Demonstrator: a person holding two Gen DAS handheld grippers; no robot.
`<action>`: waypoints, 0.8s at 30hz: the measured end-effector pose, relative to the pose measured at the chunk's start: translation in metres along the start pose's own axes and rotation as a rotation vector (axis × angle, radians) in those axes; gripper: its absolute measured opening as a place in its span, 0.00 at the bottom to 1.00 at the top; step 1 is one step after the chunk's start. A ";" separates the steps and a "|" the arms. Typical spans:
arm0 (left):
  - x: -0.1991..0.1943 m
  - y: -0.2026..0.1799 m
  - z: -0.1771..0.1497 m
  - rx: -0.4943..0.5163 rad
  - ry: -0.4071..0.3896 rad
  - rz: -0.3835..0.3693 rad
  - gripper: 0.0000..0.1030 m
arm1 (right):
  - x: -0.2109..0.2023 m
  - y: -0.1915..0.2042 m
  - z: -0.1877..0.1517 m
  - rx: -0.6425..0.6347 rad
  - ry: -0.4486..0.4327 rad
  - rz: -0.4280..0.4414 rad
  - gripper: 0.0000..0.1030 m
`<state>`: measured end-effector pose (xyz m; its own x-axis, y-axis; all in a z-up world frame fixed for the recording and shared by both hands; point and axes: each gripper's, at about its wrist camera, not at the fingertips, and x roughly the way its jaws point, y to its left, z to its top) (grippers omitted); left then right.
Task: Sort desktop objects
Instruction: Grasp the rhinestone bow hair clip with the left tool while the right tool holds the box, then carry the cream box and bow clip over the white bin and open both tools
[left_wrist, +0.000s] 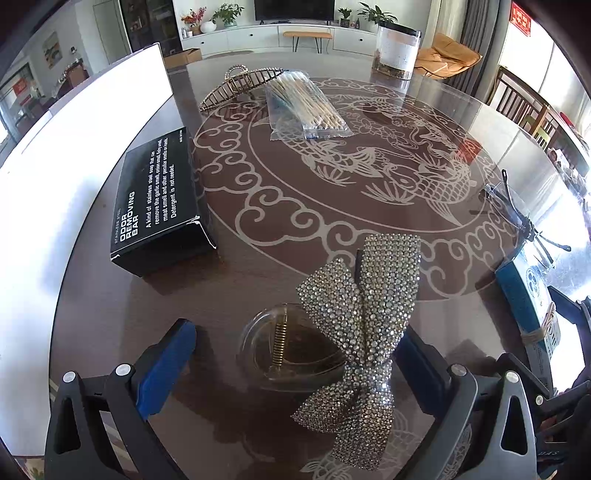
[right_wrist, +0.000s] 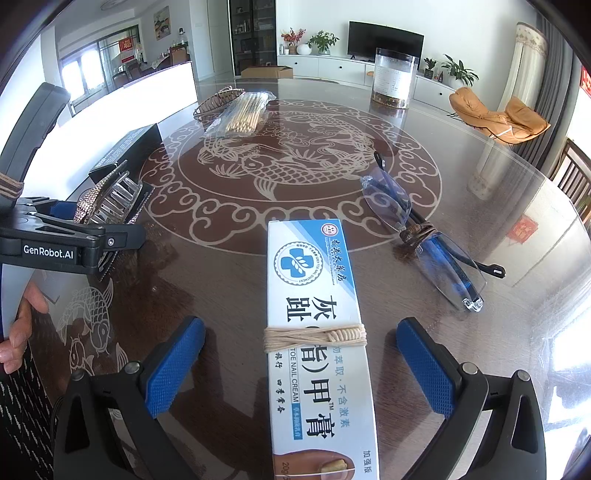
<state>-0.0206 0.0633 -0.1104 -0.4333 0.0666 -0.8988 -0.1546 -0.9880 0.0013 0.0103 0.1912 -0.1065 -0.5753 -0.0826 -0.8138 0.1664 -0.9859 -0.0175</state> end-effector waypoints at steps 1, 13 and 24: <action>0.000 -0.001 -0.001 0.015 0.004 -0.008 1.00 | 0.000 0.000 0.000 0.002 0.000 0.001 1.00; -0.046 0.004 0.001 0.021 -0.130 -0.252 0.49 | -0.021 -0.019 0.022 -0.013 0.165 0.036 0.43; -0.087 0.014 -0.001 -0.028 -0.315 -0.286 0.49 | -0.044 -0.019 0.006 0.072 0.097 0.065 0.43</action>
<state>0.0154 0.0432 -0.0328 -0.6277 0.3732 -0.6831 -0.2853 -0.9268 -0.2442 0.0277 0.2123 -0.0674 -0.4847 -0.1354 -0.8641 0.1410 -0.9871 0.0756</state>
